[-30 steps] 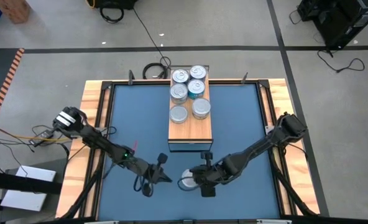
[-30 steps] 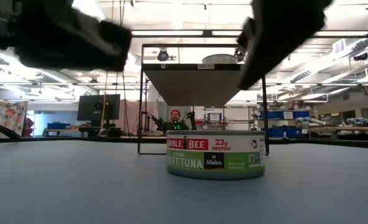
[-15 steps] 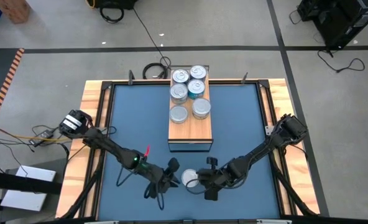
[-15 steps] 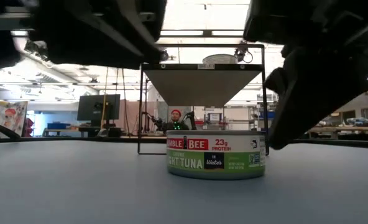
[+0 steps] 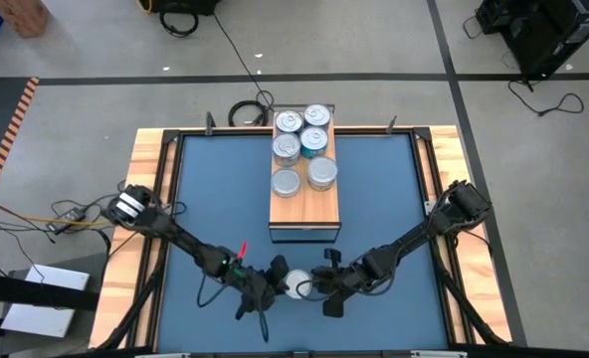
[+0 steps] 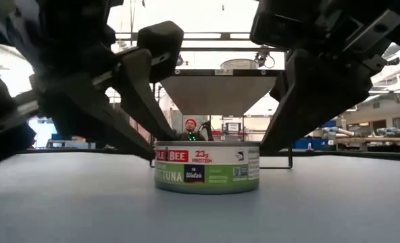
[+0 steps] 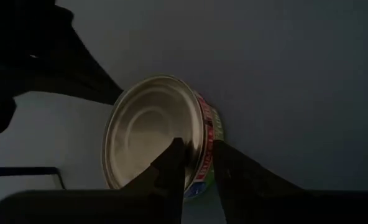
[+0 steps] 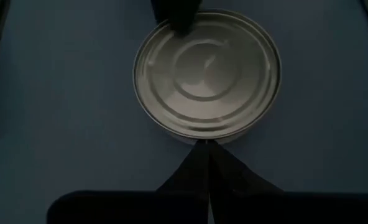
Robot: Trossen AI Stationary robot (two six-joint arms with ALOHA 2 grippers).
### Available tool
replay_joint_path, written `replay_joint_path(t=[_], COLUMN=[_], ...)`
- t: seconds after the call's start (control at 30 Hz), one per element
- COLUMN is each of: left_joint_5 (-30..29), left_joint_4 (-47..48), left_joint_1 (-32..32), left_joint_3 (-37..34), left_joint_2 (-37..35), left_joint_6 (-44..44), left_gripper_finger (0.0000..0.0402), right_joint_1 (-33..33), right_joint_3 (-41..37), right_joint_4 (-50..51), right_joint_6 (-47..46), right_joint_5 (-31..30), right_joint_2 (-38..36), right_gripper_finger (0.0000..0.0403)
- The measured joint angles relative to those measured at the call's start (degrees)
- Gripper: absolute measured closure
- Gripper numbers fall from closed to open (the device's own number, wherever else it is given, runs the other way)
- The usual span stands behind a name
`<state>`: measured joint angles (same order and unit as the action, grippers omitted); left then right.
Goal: Stack canned seafood by type on shelf
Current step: Stack the green tuna can on top of the other green tuna can on the shelf
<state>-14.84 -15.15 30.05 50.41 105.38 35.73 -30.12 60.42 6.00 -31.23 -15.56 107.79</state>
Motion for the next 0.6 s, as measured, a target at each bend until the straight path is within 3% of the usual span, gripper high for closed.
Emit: replay_joint_path(t=[0.23, 0.47, 0.6], left_joint_5=[-5.11, -5.24, -6.39], left_joint_4=[-0.53, -0.87, 2.07], left_joint_1=[0.56, 0.61, 0.30], left_joint_3=[0.00, 0.27, 2.42], left_joint_2=[1.07, 1.07, 1.22], left_joint_6=[-0.58, -0.95, -1.94], left_gripper_finger=[0.0320, 0.0388, 0.0396], right_joint_1=[0.26, -0.17, -0.95], right_joint_3=[-0.02, -0.07, 0.35], right_joint_4=[-0.42, -0.63, -0.35], right_joint_6=[2.89, 2.96, 2.91], right_joint_5=[0.18, 0.01, 2.65], right_joint_2=[0.00, 0.00, -0.13], right_gripper_finger=[0.0398, 0.0395, 0.0384])
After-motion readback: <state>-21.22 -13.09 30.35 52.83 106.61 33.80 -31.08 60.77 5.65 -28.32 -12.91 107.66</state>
